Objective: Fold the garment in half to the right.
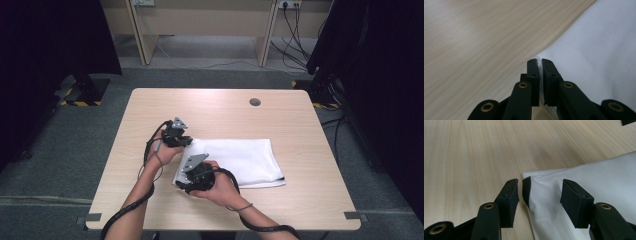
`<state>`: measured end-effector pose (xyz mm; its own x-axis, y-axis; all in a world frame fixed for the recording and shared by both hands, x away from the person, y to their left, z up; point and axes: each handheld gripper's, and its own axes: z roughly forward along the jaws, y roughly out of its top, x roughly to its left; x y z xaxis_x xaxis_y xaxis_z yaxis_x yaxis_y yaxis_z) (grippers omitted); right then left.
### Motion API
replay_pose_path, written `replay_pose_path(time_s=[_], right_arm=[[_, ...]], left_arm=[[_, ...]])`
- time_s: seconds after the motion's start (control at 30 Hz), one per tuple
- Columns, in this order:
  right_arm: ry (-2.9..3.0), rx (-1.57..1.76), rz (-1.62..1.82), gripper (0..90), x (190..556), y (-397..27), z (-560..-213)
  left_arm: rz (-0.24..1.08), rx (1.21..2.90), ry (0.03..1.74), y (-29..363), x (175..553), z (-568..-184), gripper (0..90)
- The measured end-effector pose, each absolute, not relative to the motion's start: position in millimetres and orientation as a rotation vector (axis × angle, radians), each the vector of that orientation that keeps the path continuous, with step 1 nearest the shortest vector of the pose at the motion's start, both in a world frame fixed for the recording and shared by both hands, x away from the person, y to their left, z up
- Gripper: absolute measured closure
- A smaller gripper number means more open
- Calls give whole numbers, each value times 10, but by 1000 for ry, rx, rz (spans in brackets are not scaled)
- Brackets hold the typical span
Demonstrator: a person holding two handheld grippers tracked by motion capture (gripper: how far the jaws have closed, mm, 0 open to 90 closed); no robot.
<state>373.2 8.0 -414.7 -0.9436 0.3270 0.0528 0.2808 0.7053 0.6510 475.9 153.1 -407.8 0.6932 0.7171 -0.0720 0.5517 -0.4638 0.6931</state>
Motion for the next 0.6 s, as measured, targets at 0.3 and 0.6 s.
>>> replay_pose_path(time_s=[0.3, 0.6], right_arm=[[2813, 489, 1060, 667, 3734, 154, -4236], [2770, 570, 1051, 819, 3712, 162, -4242]], left_arm=[[276, 2201, 953, 1550, 4763, -4084, 849], [276, 2207, 954, 1545, 4764, -4067, 849]])
